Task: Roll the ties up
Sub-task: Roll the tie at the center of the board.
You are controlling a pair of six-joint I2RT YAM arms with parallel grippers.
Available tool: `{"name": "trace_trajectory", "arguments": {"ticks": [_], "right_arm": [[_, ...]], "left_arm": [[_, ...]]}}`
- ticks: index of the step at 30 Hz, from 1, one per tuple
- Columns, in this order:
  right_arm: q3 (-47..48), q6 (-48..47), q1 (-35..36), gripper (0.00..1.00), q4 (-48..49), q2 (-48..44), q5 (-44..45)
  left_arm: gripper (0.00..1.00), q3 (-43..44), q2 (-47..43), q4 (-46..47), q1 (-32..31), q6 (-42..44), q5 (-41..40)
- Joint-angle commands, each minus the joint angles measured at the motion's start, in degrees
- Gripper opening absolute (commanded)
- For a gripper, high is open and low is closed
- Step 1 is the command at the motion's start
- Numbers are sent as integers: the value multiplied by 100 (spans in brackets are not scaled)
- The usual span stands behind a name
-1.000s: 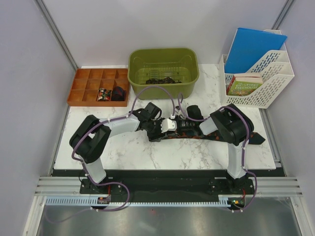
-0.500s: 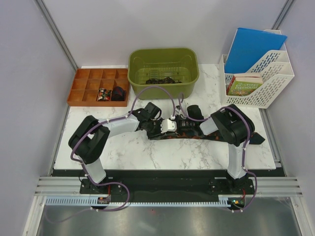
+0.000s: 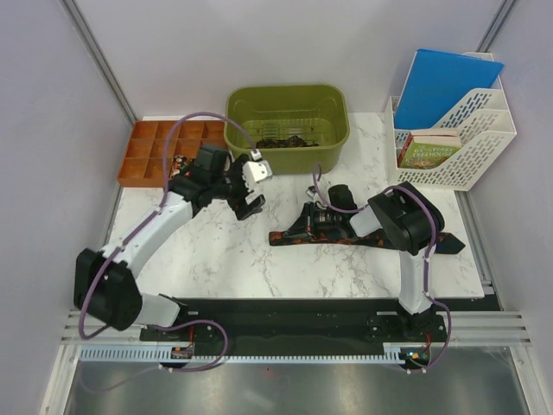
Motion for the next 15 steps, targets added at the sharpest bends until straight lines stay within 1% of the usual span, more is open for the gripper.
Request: {"name": "trace_trajectory", "arguments": {"ticks": [1, 2, 3, 4, 6, 7, 8, 9, 11, 15], "right_arm": [[-8, -441, -2, 0, -216, 257, 521], [-26, -432, -2, 0, -181, 257, 530], [-26, -458, -2, 0, -172, 283, 538], [-34, -459, -2, 0, -163, 301, 556], [-70, -424, 6, 0, -84, 397, 565], [-70, -397, 6, 0, -14, 424, 565], [-78, -406, -2, 0, -13, 459, 574], [-78, -415, -2, 0, 21, 468, 582], [-114, -415, 6, 0, 48, 503, 582], [-166, -406, 6, 0, 48, 573, 600]], "left_arm": [[100, -342, -591, 542, 67, -863, 488], [100, -274, -521, 342, 75, -376, 688], [97, -221, -268, 105, 75, -58, 847], [93, -203, -161, -350, 75, 589, 1013], [93, -465, -29, -328, 84, 901, 1217], [93, -632, 24, -267, 84, 1390, 1313], [93, -955, 33, -57, 41, 1578, 1453], [93, -1132, 51, 188, -3, 1632, 1411], [89, -1362, 270, 471, -204, 1799, 1113], [87, -1407, 718, 902, -373, 1685, 743]]}}
